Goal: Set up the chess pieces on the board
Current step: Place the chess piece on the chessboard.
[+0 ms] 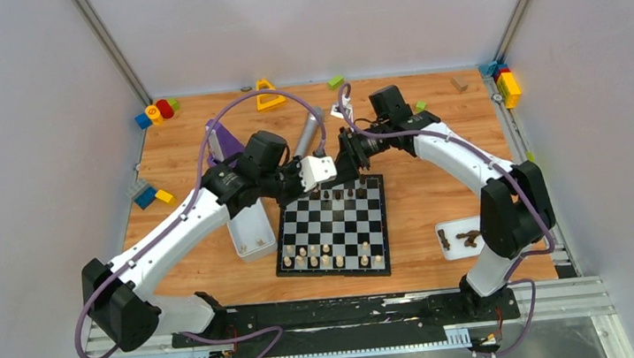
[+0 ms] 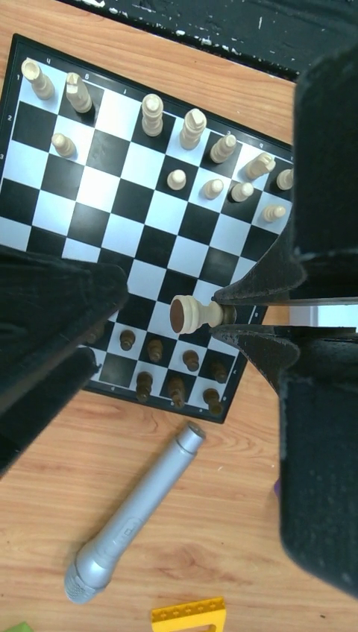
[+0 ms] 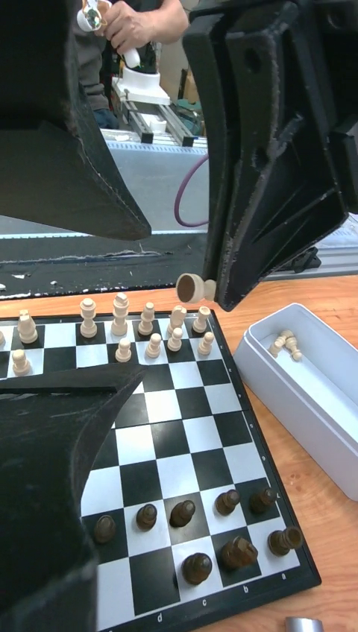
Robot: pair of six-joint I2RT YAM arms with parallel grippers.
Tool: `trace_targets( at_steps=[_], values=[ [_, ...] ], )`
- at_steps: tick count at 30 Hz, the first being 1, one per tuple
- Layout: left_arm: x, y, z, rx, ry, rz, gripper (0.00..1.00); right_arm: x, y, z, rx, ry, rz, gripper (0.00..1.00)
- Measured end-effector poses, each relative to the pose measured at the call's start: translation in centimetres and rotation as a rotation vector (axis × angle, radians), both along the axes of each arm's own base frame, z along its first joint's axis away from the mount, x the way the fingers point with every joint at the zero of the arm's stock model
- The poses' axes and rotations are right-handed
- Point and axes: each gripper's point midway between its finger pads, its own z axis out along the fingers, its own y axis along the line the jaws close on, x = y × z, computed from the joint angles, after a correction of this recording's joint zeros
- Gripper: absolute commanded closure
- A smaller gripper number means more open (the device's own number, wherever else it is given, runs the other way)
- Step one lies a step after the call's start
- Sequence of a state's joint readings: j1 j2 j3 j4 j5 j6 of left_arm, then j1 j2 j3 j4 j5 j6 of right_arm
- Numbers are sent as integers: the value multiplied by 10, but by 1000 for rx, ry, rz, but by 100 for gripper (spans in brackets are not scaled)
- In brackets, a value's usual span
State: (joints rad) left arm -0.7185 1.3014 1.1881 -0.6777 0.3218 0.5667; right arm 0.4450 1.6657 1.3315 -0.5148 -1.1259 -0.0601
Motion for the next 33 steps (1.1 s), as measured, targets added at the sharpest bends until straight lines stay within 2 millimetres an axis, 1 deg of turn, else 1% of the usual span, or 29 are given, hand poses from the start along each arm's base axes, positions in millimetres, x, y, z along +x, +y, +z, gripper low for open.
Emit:
trace_targets(
  at_steps=[7, 13, 16, 19, 21, 22, 23, 24, 25, 26, 27, 28, 29, 30, 32, 33],
  values=[
    [-1, -10, 0, 11, 0, -9, 90, -4, 13, -4, 1, 48, 35, 42],
    [-1, -13, -2, 22, -1, -6, 90, -8, 23, -12, -13, 71, 58, 51],
    [0, -14, -3, 27, 0, -4, 90, -9, 26, -17, -20, 82, 64, 60],
    [0, -14, -2, 29, -3, -2, 88, -12, 28, -18, -23, 90, 71, 75],
    [0, -14, -2, 31, -5, -1, 83, -13, 29, -18, -22, 91, 74, 84],
    [1, -14, -3, 33, -6, 1, 76, -13, 29, -18, -22, 90, 75, 88],
    [1, -13, -3, 35, -6, 3, 72, -12, 29, -18, -22, 87, 75, 92],
    [1, -13, -3, 35, -7, 4, 64, -12, 29, -18, -22, 88, 74, 94],
    [1, -13, -3, 35, -7, 5, 59, -12, 29, -18, -23, 87, 74, 96],
    [1, -13, -3, 34, -5, 8, 47, -12, 28, -18, -23, 84, 74, 98],
    [2, -13, -3, 35, -7, 9, 41, -11, 28, -18, -22, 82, 72, 99],
    [2, -13, -2, 35, -11, 10, 30, -10, 27, -18, -22, 81, 70, 100],
    [2, -12, -2, 33, -13, 14, 26, -8, 25, -18, -21, 80, 65, 100],
    [3, -12, 0, 26, -16, 17, 19, -7, 23, -18, -21, 78, 58, 100],
    [3, -9, 3, 12, -27, 23, 12, -3, 15, -18, -19, 72, 37, 100],
    [3, -6, 7, -9, -26, 32, 11, -1, 9, -17, -17, 64, 24, 100]
  ],
)
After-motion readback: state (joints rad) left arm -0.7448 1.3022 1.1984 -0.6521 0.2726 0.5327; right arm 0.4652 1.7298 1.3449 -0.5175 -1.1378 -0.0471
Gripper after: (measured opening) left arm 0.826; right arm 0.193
